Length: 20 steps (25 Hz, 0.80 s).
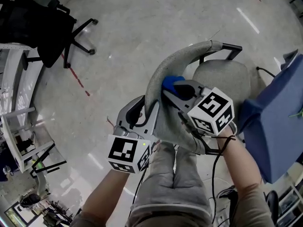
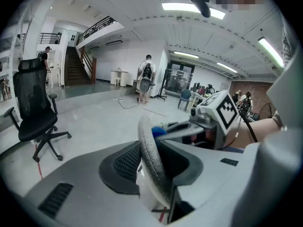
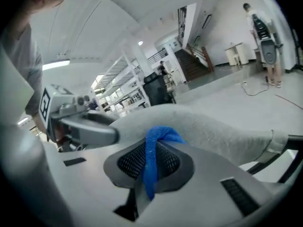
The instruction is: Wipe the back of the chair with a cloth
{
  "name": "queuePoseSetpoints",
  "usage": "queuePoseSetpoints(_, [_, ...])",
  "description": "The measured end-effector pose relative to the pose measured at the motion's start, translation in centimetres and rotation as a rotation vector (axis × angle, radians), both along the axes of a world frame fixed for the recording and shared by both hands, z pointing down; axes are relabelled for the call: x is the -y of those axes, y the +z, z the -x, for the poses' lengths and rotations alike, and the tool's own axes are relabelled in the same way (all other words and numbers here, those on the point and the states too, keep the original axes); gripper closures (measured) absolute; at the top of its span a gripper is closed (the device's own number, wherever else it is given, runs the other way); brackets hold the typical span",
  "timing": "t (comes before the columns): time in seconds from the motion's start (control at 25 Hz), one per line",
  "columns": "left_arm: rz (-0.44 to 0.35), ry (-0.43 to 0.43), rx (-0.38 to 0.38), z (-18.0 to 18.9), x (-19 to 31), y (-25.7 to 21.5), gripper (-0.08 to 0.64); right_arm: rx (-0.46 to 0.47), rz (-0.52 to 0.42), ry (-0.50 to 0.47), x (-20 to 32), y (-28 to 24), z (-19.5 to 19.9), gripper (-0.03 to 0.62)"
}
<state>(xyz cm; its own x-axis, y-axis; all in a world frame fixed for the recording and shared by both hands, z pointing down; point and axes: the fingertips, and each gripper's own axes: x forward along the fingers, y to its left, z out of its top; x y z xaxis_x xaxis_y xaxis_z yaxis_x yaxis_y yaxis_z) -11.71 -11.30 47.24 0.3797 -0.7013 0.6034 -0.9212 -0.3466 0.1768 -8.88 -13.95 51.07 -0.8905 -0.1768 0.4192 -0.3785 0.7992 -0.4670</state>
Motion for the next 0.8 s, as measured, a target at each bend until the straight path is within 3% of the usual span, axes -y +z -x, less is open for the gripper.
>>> queuePoseSetpoints(0.12, [-0.017,-0.001,0.012,0.3,-0.4,-0.4,0.422,0.017,-0.029,0.178,4.3,-0.6,-1.1,0.538])
queuePoseSetpoints(0.32, [-0.041,0.009,0.032,0.5,-0.9,-1.3,0.433,0.015,-0.045,0.275,5.1,-0.8,-1.2,0.538])
queuePoseSetpoints(0.52, [-0.035,0.014,0.032,0.6,-0.8,-1.3,0.439,0.089,-0.040,0.419,7.1,-2.0,-2.4,0.538])
queuePoseSetpoints(0.68, [-0.017,-0.013,0.006,0.8,-1.0,-0.9,0.442,0.119,0.006,0.339,6.0,-2.3,-0.9,0.537])
queuePoseSetpoints(0.8, [-0.012,-0.020,0.002,0.7,-1.2,-0.8,0.443,0.093,0.038,0.166,0.5,-2.0,0.9,0.538])
